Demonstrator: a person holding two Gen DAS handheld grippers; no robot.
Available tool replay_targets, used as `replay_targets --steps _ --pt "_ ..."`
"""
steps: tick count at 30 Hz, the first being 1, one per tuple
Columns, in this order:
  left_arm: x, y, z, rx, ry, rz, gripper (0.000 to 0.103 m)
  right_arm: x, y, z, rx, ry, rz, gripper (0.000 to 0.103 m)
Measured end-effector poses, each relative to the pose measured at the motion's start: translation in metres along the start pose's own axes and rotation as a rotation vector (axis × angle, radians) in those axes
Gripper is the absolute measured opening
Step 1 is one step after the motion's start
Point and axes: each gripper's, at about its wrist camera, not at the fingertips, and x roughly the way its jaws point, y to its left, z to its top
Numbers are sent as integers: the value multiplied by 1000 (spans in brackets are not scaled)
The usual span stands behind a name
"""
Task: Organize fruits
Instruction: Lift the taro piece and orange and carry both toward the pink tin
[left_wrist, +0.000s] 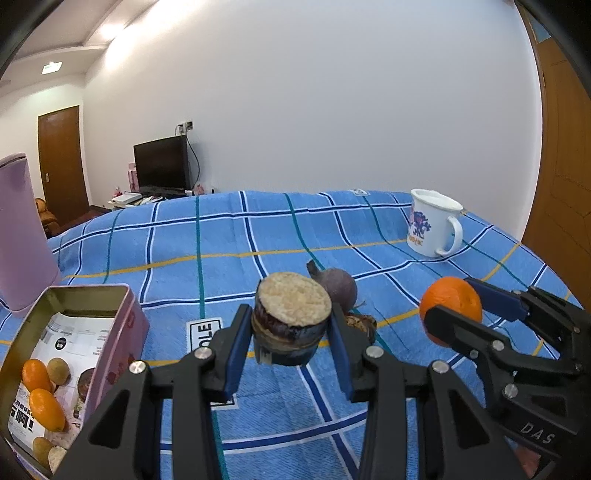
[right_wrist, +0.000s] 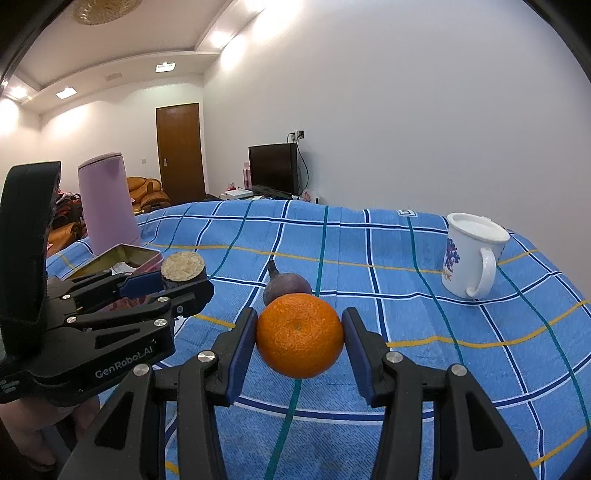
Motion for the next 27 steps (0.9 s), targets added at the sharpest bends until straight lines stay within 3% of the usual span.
replay_targets --steps 27 --pt "-20 -1 -3 6 -102 25 42 -15 2 -1 -18 -89 16 49"
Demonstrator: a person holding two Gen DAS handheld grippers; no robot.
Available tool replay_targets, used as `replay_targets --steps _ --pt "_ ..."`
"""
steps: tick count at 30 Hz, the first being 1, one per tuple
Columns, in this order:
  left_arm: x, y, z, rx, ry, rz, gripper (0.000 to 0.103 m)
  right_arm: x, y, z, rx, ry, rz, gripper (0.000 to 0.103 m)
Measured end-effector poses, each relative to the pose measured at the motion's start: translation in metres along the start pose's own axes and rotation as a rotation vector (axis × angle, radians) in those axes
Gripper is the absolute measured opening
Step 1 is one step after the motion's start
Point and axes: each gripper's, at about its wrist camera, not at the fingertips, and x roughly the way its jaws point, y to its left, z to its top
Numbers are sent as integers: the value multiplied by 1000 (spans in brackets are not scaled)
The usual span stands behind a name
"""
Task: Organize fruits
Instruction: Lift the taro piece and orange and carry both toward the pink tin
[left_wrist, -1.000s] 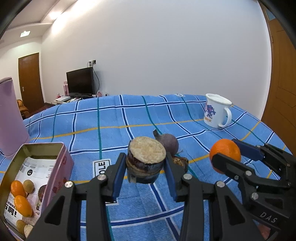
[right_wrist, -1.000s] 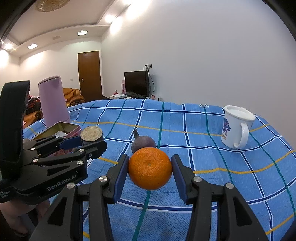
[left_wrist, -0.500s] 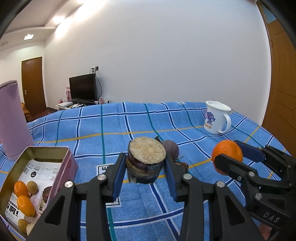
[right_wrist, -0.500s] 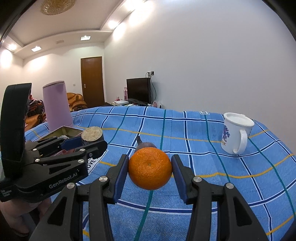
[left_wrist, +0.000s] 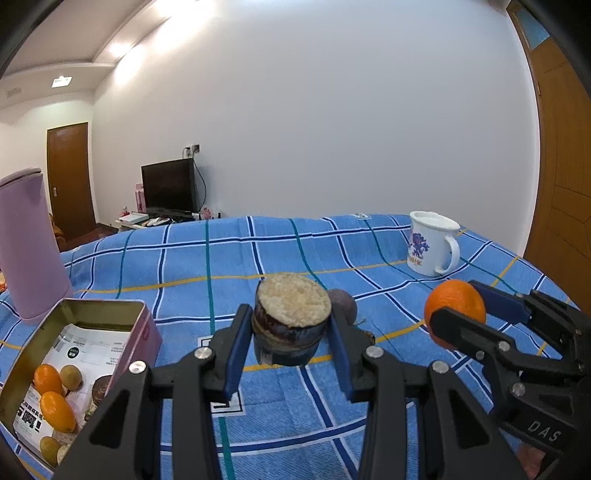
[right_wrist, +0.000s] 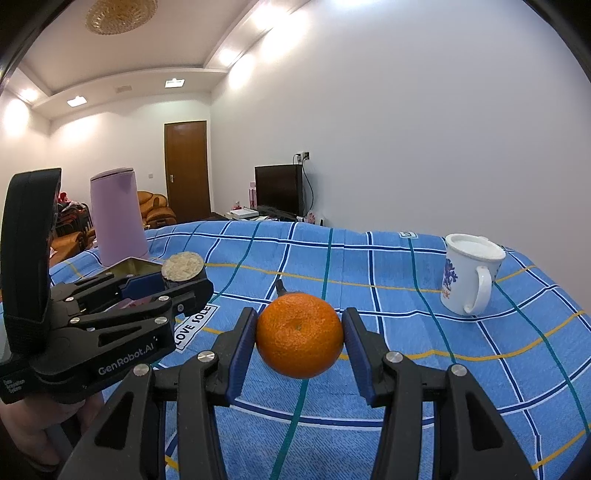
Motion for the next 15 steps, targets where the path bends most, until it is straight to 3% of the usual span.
replay_targets --steps 15 --pt "-9 -2 0 12 -49 15 42 -10 1 -1 -12 -59 10 49"
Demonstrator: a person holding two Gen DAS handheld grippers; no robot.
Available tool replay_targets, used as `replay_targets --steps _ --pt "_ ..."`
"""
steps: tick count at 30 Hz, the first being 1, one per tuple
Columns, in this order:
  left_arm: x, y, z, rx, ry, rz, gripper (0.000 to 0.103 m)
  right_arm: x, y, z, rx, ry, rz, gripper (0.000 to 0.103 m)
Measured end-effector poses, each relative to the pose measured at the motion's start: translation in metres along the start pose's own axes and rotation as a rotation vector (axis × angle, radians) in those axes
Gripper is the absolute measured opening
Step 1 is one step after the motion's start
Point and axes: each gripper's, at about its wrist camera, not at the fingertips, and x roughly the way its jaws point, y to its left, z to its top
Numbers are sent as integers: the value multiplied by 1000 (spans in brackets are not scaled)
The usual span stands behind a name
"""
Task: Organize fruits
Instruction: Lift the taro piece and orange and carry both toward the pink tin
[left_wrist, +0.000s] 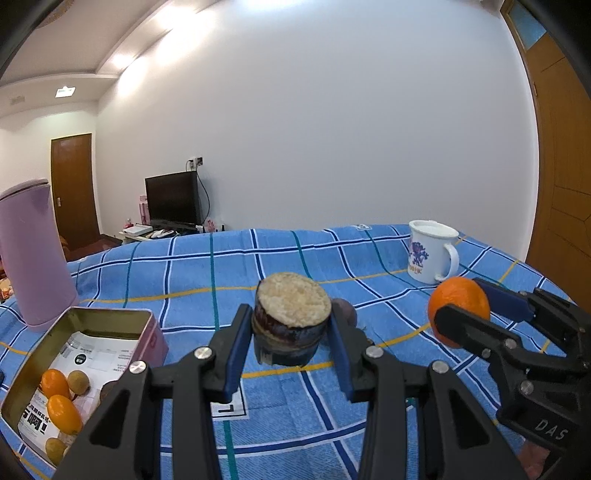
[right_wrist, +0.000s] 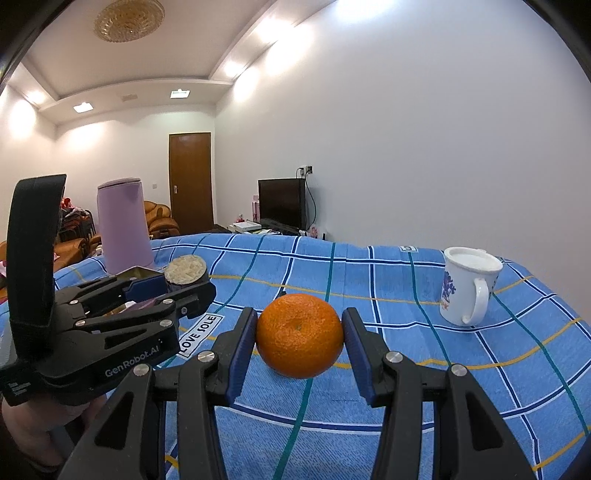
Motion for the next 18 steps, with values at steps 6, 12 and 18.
replay_targets --steps 6,12,18 --pt "-2 -1 0 3 -8 3 42 -2 0 -1 -2 -10 -1 49" --pt "-2 -1 0 7 -4 3 42 -4 1 -1 -5 -19 -3 49" --pt "-2 -1 0 7 3 5 42 -5 1 0 -8 -22 -3 49"
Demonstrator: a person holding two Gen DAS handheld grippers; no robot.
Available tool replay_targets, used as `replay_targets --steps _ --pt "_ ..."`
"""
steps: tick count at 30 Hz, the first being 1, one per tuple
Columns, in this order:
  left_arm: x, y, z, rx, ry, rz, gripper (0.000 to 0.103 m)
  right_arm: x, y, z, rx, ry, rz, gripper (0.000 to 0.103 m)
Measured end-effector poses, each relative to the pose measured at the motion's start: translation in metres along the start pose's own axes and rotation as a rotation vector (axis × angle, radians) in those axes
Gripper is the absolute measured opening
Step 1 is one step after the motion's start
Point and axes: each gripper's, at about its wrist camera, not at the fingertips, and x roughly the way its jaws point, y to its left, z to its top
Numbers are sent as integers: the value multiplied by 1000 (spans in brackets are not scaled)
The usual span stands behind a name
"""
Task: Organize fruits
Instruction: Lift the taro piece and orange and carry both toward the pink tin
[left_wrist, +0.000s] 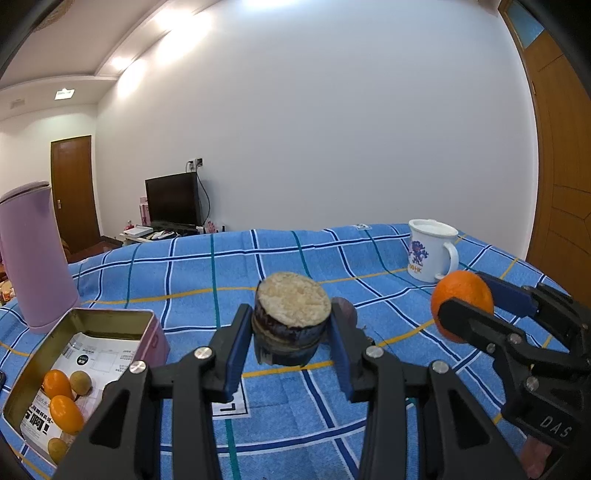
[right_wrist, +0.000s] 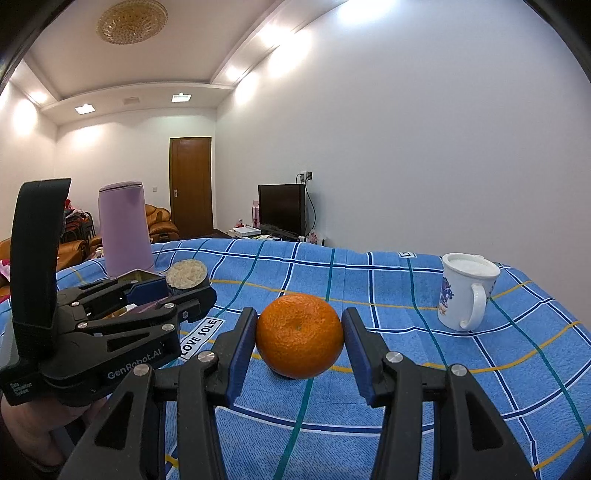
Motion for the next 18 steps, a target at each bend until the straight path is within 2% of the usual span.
replay_targets --steps 18 --pt "-6 16 -4 -17 26 21 42 4 12 2 -25 3 14 49"
